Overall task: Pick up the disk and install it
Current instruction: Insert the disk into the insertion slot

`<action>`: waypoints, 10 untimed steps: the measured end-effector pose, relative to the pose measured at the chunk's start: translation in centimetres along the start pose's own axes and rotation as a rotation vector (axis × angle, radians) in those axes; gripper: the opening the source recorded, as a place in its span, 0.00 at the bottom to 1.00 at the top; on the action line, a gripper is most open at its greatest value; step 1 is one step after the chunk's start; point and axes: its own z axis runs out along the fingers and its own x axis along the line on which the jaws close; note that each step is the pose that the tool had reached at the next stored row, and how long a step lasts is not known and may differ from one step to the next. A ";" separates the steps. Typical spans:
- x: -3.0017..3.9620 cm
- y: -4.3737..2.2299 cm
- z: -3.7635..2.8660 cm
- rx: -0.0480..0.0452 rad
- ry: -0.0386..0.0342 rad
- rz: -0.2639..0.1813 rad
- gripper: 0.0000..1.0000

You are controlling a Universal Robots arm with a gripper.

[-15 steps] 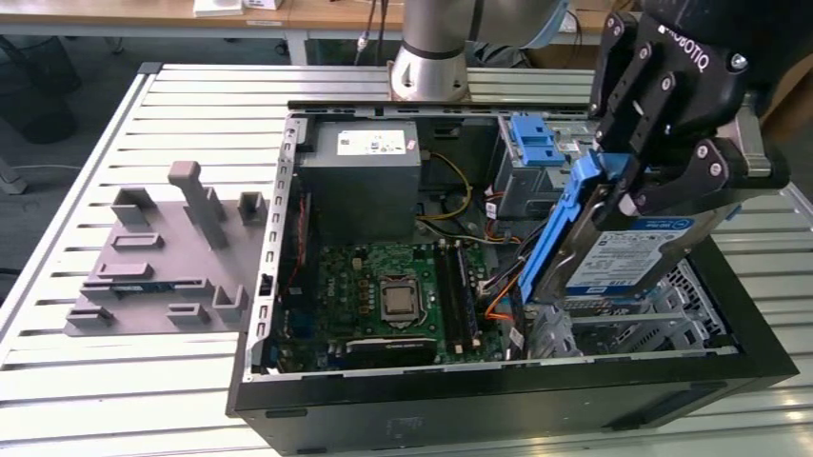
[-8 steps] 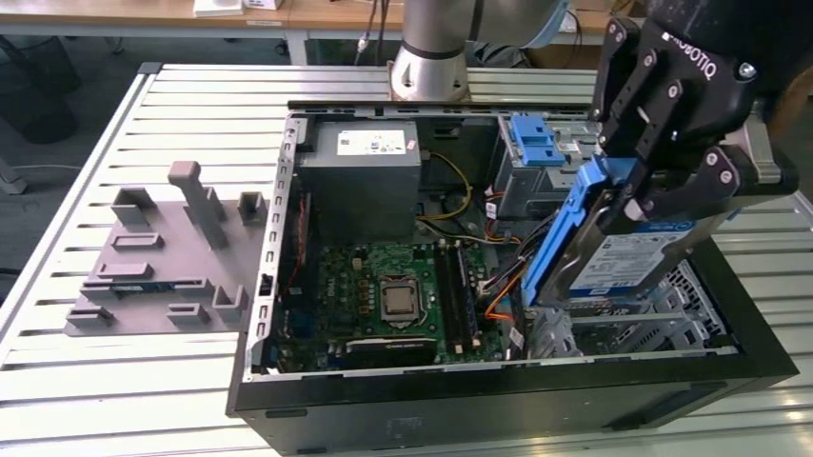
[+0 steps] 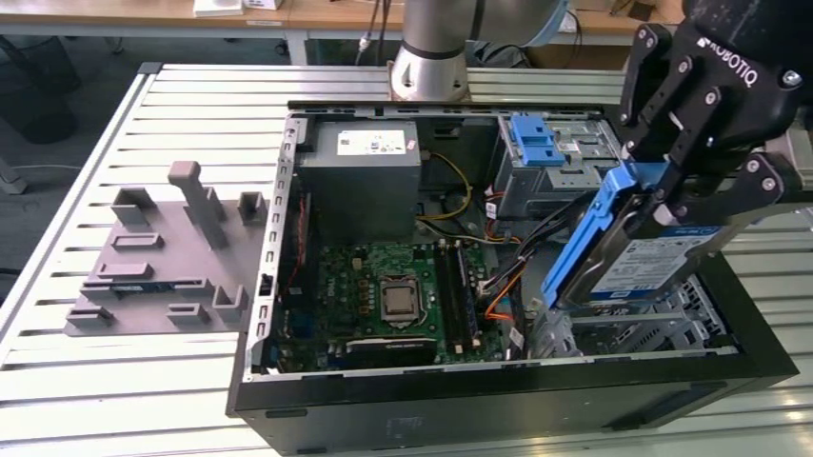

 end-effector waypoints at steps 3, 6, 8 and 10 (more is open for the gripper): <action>0.00 -0.62 0.12 0.0000 -0.0001 0.000 0.36; 0.00 -0.98 0.32 0.0000 0.0001 0.003 0.36; 0.00 -1.26 0.46 0.0000 0.0000 0.006 0.36; 0.00 -1.53 0.55 0.0000 0.0001 0.009 0.36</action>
